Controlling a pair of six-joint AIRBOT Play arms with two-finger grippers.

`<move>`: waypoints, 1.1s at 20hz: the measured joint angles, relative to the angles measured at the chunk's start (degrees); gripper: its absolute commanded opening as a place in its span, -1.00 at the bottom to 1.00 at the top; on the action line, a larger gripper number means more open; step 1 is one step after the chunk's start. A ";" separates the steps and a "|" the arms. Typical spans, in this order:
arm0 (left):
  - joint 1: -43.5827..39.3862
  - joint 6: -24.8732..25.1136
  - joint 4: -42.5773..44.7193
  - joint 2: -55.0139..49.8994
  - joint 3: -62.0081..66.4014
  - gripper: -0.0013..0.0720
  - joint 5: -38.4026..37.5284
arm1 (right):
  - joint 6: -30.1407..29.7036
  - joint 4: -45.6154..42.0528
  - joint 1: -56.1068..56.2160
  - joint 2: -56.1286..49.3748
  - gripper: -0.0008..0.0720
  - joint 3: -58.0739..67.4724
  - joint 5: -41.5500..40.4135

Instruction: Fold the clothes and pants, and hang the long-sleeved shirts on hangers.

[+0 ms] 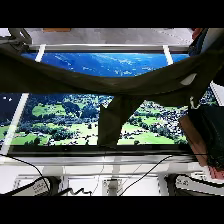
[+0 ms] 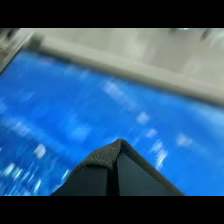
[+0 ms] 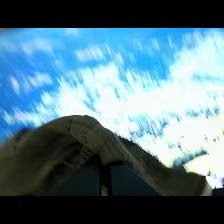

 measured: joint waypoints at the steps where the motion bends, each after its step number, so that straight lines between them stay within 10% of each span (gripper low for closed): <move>1: 0.04 -1.03 2.29 -0.02 0.04 -0.88 -1.22 | -0.15 -1.27 -0.15 0.04 -0.92 -0.35 1.49; 12: 3.50 0.22 17.55 8.39 0.07 -0.88 -20.98 | -2.84 -12.98 -0.52 11.13 -0.93 3.89 13.35; 22: 4.98 2.99 7.56 -1.07 -7.96 -0.88 -21.57 | -3.80 -12.11 -0.07 5.25 -0.92 -3.45 9.84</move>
